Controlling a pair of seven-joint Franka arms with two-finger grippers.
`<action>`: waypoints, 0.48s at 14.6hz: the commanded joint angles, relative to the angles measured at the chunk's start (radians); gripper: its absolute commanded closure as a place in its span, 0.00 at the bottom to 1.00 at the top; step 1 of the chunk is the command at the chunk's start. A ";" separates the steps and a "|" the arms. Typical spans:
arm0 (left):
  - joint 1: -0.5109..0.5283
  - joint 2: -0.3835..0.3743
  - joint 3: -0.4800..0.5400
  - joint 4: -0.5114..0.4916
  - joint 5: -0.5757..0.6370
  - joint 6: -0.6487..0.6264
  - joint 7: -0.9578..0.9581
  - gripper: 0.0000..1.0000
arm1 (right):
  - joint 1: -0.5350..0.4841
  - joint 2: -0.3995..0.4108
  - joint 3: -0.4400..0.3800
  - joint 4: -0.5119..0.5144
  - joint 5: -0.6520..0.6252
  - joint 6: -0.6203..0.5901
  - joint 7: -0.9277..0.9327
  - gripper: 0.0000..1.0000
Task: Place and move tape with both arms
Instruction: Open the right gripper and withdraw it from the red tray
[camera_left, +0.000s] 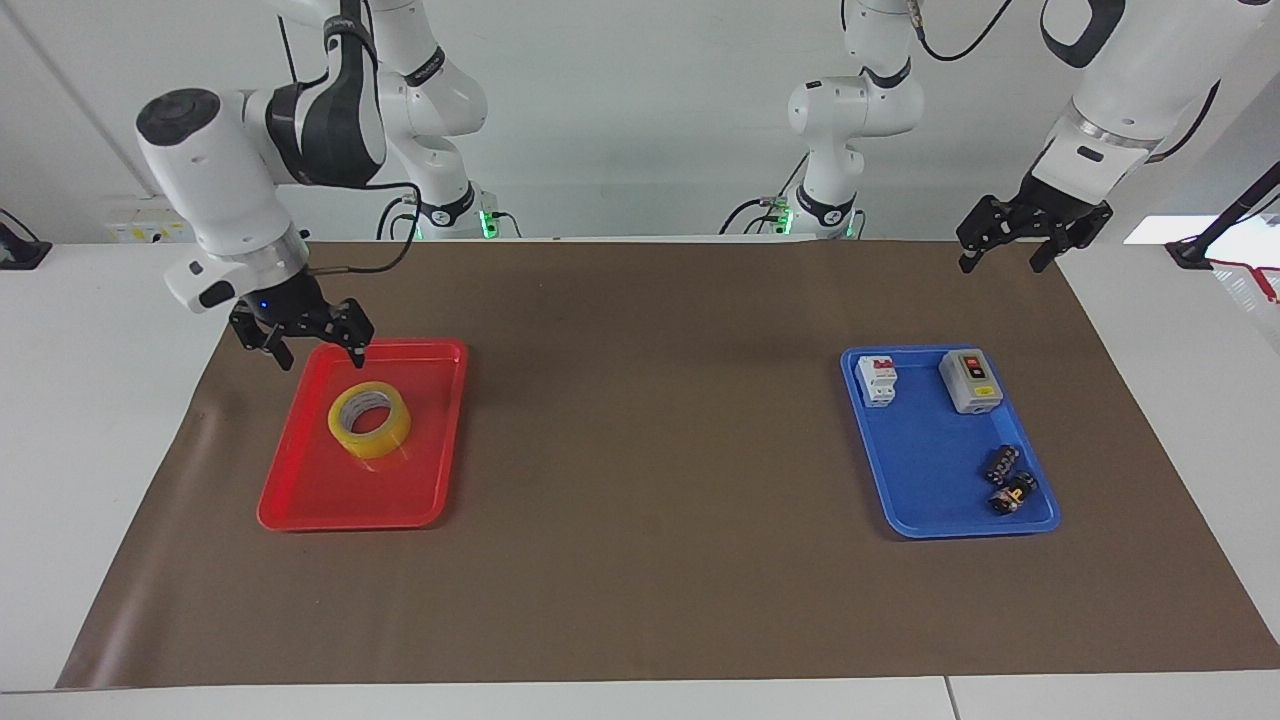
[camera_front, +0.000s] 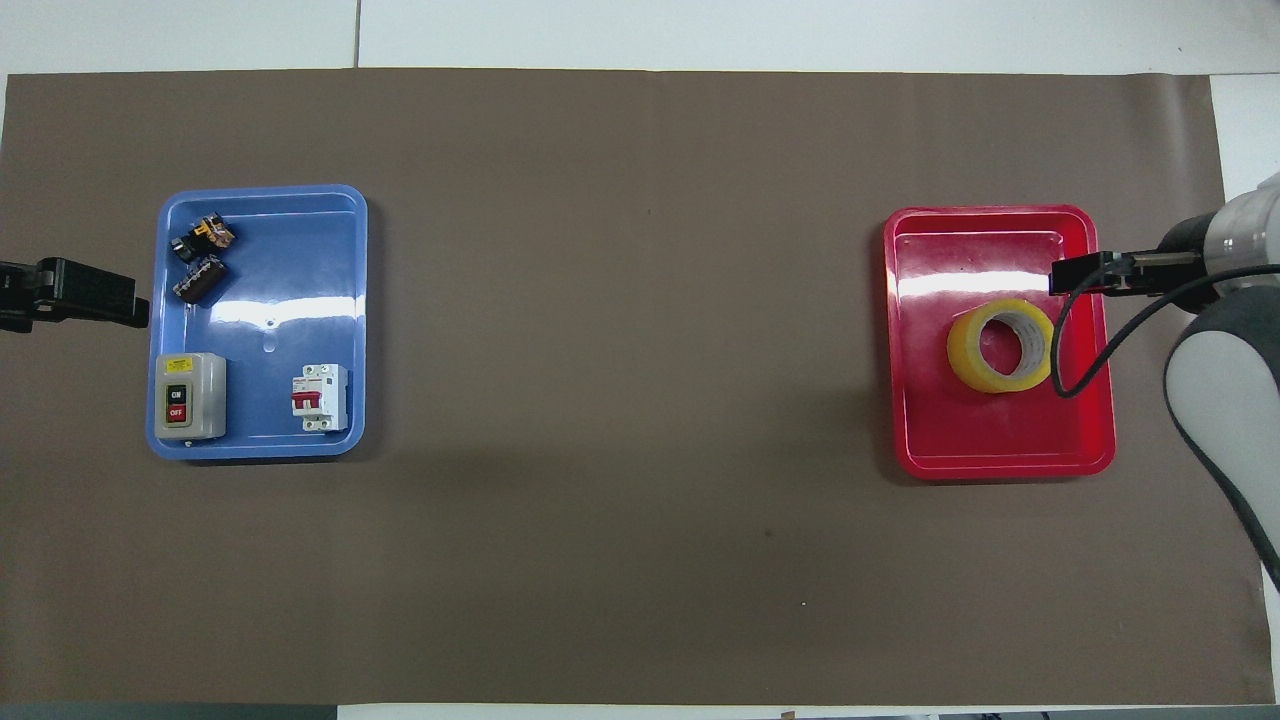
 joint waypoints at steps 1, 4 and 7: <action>0.007 0.024 -0.004 0.036 0.019 -0.031 0.011 0.00 | -0.007 0.001 0.004 0.153 -0.007 -0.166 0.086 0.00; 0.004 0.034 -0.004 0.041 0.024 -0.029 0.011 0.00 | -0.004 0.007 0.012 0.279 -0.004 -0.350 0.235 0.00; -0.002 0.027 -0.008 0.029 0.024 -0.028 0.006 0.00 | -0.014 0.004 0.018 0.285 -0.007 -0.389 0.228 0.00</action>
